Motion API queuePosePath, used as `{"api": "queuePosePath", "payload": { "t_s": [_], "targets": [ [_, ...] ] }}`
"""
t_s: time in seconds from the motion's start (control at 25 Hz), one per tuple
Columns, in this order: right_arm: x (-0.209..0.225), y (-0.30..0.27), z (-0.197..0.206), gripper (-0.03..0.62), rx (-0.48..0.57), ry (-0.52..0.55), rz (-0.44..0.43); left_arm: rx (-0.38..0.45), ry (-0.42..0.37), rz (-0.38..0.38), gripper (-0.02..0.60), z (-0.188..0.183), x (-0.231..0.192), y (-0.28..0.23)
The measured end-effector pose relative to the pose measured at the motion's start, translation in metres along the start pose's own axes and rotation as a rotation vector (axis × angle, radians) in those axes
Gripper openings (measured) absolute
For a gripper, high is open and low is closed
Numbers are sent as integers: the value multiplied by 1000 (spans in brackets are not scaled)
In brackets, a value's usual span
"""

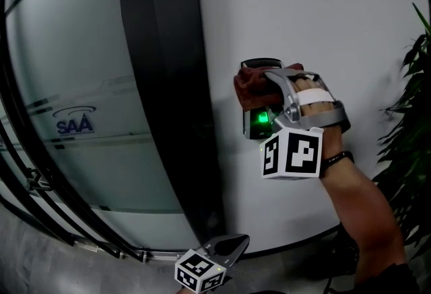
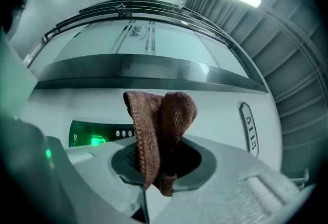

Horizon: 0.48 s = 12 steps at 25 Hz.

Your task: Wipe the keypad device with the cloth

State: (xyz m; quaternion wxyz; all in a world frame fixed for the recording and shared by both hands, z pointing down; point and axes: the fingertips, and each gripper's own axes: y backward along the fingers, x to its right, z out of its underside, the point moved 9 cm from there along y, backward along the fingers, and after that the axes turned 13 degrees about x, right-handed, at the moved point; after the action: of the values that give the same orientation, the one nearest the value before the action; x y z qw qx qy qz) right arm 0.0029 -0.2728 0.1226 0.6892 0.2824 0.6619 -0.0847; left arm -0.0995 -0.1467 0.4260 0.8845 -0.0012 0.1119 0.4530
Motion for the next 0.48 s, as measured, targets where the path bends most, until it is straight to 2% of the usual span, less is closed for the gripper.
{"api": "queuePosePath", "payload": {
  "t_s": [0.48],
  "targets": [
    [-24,9,3,54,-7,-20,-39,-8,2,4,17,2,2,-2]
  ]
}}
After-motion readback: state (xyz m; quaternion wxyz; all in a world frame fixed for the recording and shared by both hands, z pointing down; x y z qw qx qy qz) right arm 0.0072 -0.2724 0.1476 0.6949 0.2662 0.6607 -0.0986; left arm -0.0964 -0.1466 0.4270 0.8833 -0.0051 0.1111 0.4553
